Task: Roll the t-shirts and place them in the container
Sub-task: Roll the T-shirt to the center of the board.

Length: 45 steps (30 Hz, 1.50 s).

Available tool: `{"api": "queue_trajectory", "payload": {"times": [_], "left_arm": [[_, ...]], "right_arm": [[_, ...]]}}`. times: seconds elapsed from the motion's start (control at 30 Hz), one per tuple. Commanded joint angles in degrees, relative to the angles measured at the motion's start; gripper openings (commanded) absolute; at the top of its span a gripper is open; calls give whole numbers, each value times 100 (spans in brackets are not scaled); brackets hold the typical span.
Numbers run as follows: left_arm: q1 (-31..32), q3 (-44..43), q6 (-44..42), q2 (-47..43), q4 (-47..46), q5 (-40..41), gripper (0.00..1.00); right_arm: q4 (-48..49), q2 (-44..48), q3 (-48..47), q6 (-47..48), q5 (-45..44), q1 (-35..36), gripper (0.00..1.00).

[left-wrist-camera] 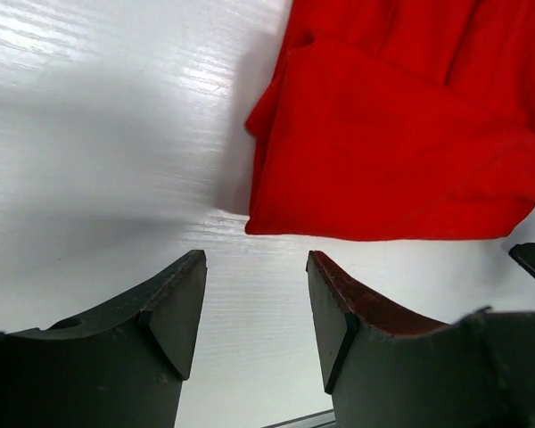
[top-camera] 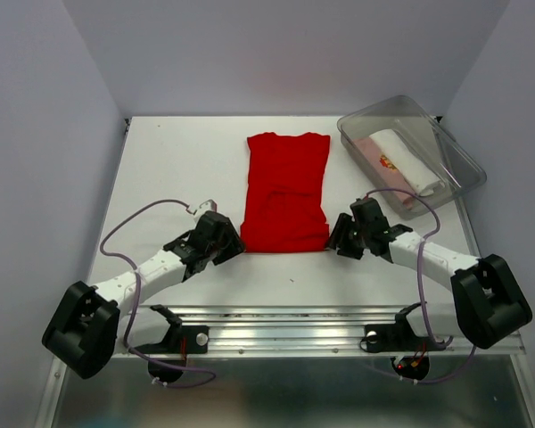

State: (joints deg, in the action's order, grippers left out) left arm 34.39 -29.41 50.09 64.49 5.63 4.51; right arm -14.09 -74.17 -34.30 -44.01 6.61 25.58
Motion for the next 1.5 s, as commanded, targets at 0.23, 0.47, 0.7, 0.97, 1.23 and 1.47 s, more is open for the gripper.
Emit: {"api": "queue_trajectory", "payload": {"times": [0.23,0.47,0.7,0.97,1.23,1.47], "left_arm": [[-11,225,414,441,-950,-21,57],[-11,313,476,775,-1099,-12,48],[-20,190,432,1065,-1231,-82,34],[-11,-346,283,1207,-793,-144,0],[-11,-399,291,759,-317,-337,0],[24,-215,388,231,175,-425,0]], "right_arm": [[644,-581,-173,129,173,43,54],[820,-669,-41,59,253,43,44],[820,-713,-59,68,218,43,33],[627,-485,-235,191,104,43,1],[302,-45,-155,305,218,43,1],[30,350,38,252,464,43,1]]}}
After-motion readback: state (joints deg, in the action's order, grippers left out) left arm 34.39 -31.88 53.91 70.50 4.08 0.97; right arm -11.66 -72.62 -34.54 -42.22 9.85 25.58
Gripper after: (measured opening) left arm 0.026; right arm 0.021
